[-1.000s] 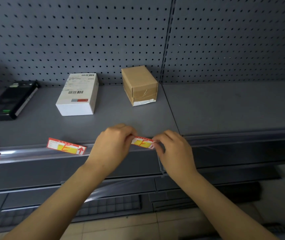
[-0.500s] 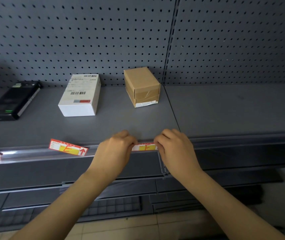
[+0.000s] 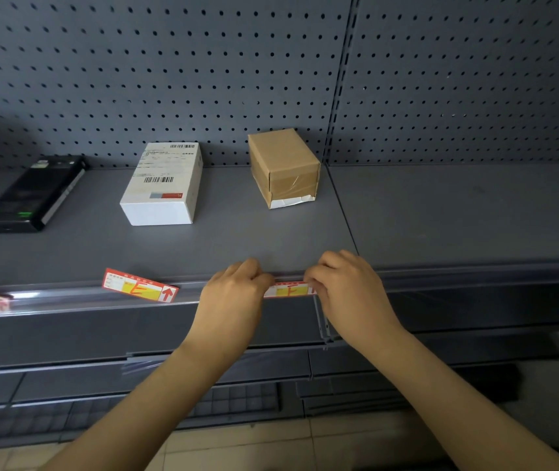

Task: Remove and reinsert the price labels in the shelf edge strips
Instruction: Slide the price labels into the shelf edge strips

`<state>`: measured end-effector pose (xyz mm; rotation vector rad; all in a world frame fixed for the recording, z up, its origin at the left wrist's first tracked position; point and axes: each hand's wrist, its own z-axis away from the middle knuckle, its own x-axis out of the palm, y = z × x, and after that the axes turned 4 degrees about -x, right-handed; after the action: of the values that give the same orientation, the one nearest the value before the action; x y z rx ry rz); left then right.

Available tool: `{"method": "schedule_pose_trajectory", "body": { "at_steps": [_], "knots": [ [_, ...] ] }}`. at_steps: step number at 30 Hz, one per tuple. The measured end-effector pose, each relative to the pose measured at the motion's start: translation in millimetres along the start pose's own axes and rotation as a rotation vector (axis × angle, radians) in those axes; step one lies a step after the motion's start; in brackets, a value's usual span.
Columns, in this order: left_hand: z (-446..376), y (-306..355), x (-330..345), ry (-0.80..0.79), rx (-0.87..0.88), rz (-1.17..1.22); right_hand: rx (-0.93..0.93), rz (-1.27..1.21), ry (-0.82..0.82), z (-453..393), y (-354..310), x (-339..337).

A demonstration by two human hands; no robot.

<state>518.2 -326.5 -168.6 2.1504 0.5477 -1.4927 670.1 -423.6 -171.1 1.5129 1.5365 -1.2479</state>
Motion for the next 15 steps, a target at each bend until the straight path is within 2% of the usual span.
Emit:
{"method": "schedule_pose_trajectory", "body": {
  "at_steps": [12, 15],
  "knots": [
    [-2.1, -4.8, 1.9, -0.037, -0.020, 0.014, -0.025, -0.033, -0.048, 0.6, 3.8, -10.9],
    [-2.7, -8.4, -2.0, -0.015, -0.034, 0.008, 0.083, -0.149, -0.031, 2.8, 11.5, -20.0]
  ]
}}
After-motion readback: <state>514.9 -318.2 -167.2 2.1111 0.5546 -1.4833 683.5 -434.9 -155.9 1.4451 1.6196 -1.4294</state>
